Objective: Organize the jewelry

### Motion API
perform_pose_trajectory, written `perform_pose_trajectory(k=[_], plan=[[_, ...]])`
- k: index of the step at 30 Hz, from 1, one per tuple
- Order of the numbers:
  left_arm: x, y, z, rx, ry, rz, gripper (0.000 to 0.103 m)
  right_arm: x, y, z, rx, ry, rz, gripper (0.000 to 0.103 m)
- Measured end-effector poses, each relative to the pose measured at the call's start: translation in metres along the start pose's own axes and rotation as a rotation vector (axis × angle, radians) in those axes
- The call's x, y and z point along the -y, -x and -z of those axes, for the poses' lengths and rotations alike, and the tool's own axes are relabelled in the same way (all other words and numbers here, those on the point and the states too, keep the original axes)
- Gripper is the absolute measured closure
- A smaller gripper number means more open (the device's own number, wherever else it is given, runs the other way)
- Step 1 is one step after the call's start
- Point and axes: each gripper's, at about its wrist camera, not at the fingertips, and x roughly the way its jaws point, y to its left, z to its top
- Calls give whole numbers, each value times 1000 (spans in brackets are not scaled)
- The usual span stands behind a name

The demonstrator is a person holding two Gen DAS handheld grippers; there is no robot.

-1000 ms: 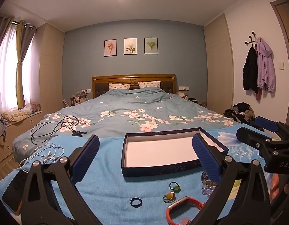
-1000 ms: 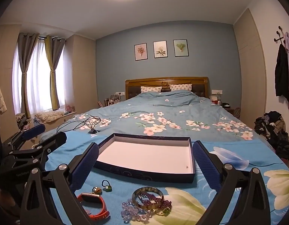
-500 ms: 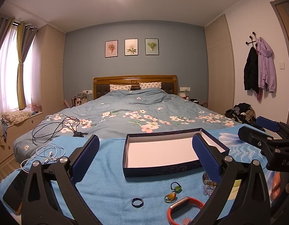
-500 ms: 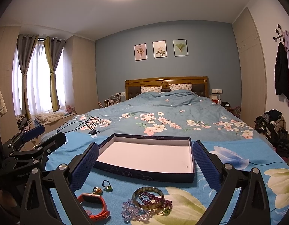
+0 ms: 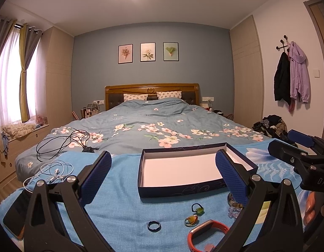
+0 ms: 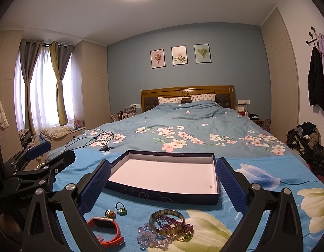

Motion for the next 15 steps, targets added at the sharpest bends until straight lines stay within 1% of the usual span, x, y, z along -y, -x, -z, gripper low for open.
perform_pose_trajectory(k=[15], plan=[[0, 1, 0, -1, -1, -1, 6, -1, 1, 1, 0, -6, -5, 7]])
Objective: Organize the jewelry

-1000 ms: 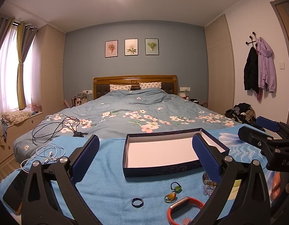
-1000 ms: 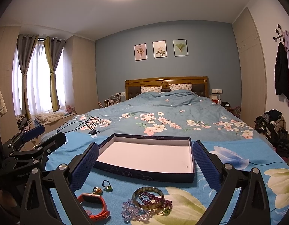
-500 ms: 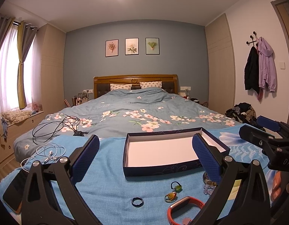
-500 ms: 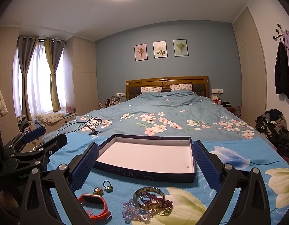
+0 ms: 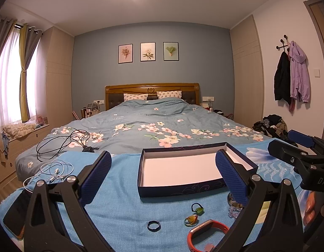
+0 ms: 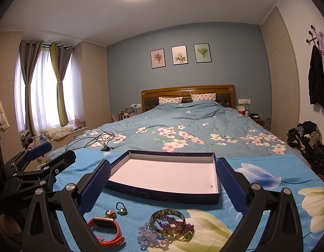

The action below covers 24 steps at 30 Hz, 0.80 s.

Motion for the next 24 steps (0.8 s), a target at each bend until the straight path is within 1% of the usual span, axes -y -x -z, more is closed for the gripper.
perform_pose_trajectory(k=[24], plan=[[2, 1, 2, -8, -1, 0, 6, 3, -2, 1, -5, -6, -4, 7]])
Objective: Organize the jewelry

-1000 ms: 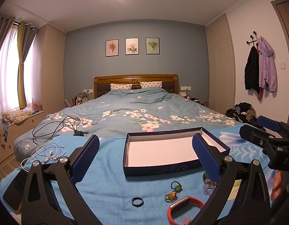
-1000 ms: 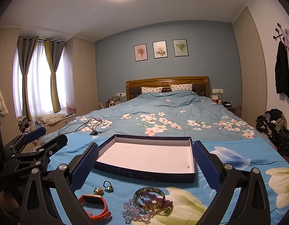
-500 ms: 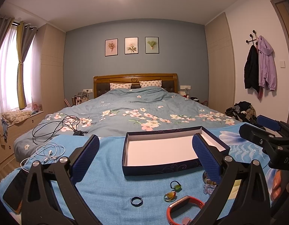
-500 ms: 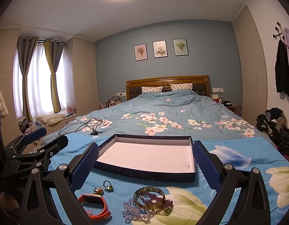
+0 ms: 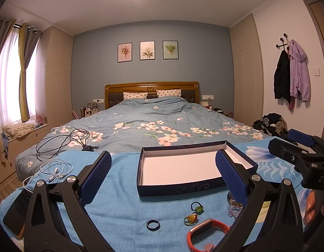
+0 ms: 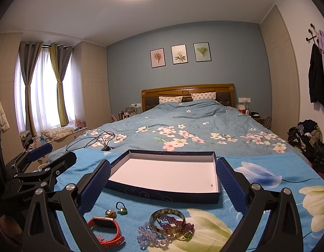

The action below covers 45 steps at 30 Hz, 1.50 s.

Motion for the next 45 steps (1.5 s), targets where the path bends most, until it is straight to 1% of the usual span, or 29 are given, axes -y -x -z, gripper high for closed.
perform_pose_trajectory(k=[15, 22, 25, 27, 30, 33, 35, 36, 37, 38, 39, 40, 41, 42, 44, 45], plan=[[0, 0, 0, -1, -1, 0, 6, 2, -2, 0, -7, -4, -6, 7], [1, -3, 7, -35, 0, 16, 6, 4, -5, 1, -37, 6, -12, 7], [-2, -6, 10, -77, 7, 37, 6, 12, -13, 5, -108, 4, 4, 7], [-3, -10, 15, -123, 4, 72, 6, 20, -19, 8, -167, -3, 5, 7], [-5, -17, 23, -199, -8, 104, 6, 36, -28, 20, -280, -33, -2, 8], [-8, -25, 30, -279, -5, 159, 6, 44, -34, 30, -362, -39, -8, 20], [-7, -29, 34, -318, -19, 184, 6, 47, -39, 38, -420, -44, -16, 30], [-7, -32, 37, -336, -26, 197, 6, 46, -42, 40, -435, -48, -19, 32], [-6, -35, 41, -364, -30, 230, 6, 47, -45, 42, -456, -57, -33, 37], [-6, -37, 43, -384, -30, 248, 6, 47, -49, 43, -472, -60, -45, 43], [-5, -39, 45, -395, -32, 258, 6, 47, -53, 44, -492, -61, -51, 45], [-2, -41, 47, -413, -43, 275, 7, 46, -58, 45, -511, -60, -60, 50], [-1, -42, 49, -425, -54, 281, 10, 46, -62, 45, -523, -62, -71, 56], [2, -44, 51, -441, -70, 289, 15, 45, -67, 45, -535, -62, -91, 57], [7, -46, 54, -477, -83, 315, 19, 43, -77, 44, -557, -38, -90, 58], [9, -48, 57, -498, -92, 325, 22, 43, -81, 43, -572, -31, -95, 59]])
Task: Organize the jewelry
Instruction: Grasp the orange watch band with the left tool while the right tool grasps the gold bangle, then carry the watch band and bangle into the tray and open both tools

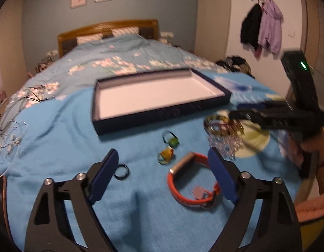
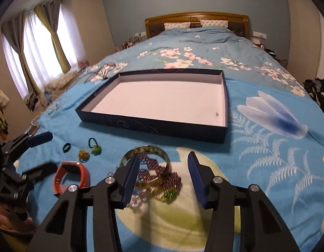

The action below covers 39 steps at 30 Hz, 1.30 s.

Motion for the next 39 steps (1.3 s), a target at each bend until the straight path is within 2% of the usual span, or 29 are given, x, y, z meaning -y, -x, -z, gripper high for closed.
perform_pose_trajectory(k=[2, 6, 8, 11, 13, 14, 15, 20, 27, 34, 39], plan=[[3, -7, 2, -47, -9, 12, 30, 3, -10, -7, -33, -4, -23, 67], [1, -17, 3, -109, 1, 71, 44, 8, -27, -16, -104, 2, -36, 71], [2, -22, 3, -135, -2, 94, 49, 9, -32, -17, -130, 9, -43, 77], [5, -31, 5, -195, -7, 122, 65, 7, -37, -17, -161, 32, -55, 85], [5, -32, 5, -198, -17, 119, 69, 7, -39, -18, -167, 40, -58, 90], [6, -32, 4, -201, -22, 125, 77, 9, -39, -19, -169, 34, -65, 96], [6, -32, 4, -201, -25, 122, 81, 10, -39, -19, -172, 29, -69, 96], [1, -29, 2, -187, -38, 119, 86, 15, -34, -19, -149, 0, -106, 97], [-6, -17, -11, -128, -60, 122, 86, 18, -7, -28, -50, -41, -139, 97], [-18, -8, -48, -54, -132, 84, 86, 22, 2, -49, 19, -55, -135, 97], [-34, -19, -88, -15, -180, 62, 86, 32, -8, -76, 49, -77, -114, 97]])
